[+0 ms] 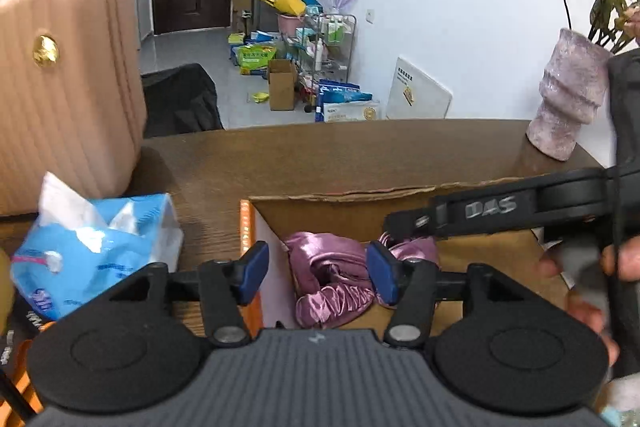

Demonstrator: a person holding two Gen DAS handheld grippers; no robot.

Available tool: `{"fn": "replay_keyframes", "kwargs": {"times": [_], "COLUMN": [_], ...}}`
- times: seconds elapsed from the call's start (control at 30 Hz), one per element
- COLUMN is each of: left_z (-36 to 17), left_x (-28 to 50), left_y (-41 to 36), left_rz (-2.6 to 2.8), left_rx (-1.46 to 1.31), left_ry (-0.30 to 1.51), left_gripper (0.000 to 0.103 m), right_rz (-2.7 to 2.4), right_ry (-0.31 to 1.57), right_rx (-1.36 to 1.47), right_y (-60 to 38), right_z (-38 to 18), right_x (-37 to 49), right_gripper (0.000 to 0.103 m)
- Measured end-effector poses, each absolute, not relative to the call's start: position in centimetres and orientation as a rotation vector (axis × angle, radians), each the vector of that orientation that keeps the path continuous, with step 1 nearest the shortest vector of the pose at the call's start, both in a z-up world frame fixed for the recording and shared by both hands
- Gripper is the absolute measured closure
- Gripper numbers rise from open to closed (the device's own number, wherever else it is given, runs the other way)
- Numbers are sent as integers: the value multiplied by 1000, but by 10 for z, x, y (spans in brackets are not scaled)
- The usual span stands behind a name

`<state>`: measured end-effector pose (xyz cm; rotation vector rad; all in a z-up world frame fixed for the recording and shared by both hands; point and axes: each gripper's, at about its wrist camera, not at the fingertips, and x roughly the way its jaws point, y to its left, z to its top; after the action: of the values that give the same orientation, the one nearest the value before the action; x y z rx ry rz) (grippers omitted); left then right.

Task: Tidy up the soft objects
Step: 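Carry both scrunchies into the cardboard box and open both tools, then lift both tools out of the box and back toward the table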

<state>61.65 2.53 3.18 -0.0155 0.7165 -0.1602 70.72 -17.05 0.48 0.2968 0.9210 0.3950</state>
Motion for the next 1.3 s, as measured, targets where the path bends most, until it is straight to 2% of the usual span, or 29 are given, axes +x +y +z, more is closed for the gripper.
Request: {"fn": "replay_keyframes", "kwargs": {"times": [0.1,0.23,0.3,0.43,0.77,0.97,1.13,1.3], "left_z": [60,103,123,142,160,155,124,91], "left_x": [596,560,537,480,383,320,241,173], "left_y": [24,33,37,40,21,20,11,10], "left_rz": [-128,-76,-57,-42,-70,-21,-8,-62], "left_rx": [21,42,43,50,50,18,23,3], "left_ry": [654,599,576,533,468,356,240,214], "left_gripper": [30,28,24,19,15,13,7,2], "right_rz": [380,325,305,279,272,286,289,281], "right_ry": [849,780,752,618,506,404,305,240], "right_rx": [282,251,240,183,112,97,72,44], "right_y": [-188,-226,-245,-275,-303,-296,-288,-277], "right_z": [34,75,94,125,150,144,123,93], "right_x": [686,647,622,554,445,374,298,221], "right_gripper": [47,45,43,24,25,25,23,17]}}
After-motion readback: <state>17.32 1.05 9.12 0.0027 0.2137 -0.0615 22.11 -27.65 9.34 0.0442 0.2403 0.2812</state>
